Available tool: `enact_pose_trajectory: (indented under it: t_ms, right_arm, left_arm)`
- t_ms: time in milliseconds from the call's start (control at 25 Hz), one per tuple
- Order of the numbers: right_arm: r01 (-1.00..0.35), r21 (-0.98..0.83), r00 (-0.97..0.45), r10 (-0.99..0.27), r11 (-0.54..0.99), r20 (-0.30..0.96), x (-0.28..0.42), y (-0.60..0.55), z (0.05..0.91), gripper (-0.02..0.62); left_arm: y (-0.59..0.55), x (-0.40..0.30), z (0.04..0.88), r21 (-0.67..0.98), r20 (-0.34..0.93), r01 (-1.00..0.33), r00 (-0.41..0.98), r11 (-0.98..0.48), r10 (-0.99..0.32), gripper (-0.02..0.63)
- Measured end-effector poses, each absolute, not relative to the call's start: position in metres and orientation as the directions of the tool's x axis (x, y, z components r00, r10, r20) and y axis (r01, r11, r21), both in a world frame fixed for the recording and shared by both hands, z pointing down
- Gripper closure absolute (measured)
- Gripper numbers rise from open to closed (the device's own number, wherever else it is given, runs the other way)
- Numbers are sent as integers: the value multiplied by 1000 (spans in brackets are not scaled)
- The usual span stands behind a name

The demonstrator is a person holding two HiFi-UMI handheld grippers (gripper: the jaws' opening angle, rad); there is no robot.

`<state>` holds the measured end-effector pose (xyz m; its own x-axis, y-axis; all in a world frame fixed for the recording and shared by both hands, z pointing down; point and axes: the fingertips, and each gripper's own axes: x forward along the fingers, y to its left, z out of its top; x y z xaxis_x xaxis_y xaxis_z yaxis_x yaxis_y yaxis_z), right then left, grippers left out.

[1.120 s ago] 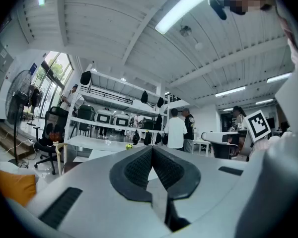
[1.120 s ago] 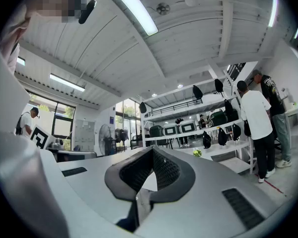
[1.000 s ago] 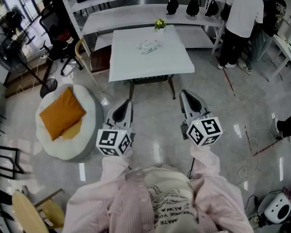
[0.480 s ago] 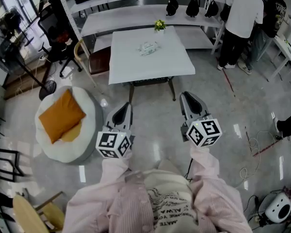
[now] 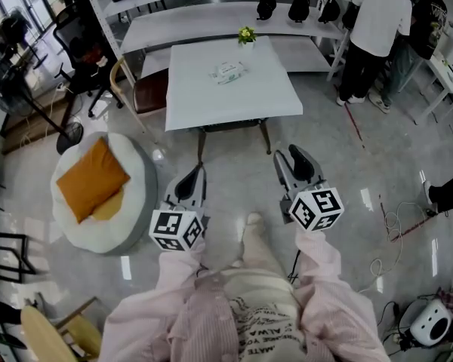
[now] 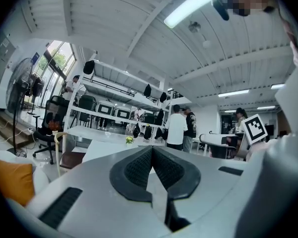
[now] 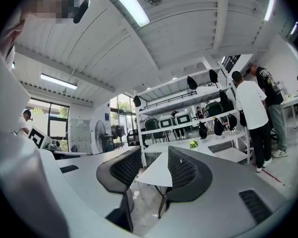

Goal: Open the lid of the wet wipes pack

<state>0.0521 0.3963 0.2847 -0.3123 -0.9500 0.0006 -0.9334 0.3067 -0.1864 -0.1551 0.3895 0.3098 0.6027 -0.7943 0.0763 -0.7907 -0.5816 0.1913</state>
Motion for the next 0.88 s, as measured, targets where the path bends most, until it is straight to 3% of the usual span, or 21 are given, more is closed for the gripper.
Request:
enact_pose_trajectory:
  t_ms: [880]
  right_arm:
    - [-908,-221,-377,-924,356,60,106,242,307,460]
  left_arm:
    - [246,-103,327,245,140,-820,558,-517,-818,606]
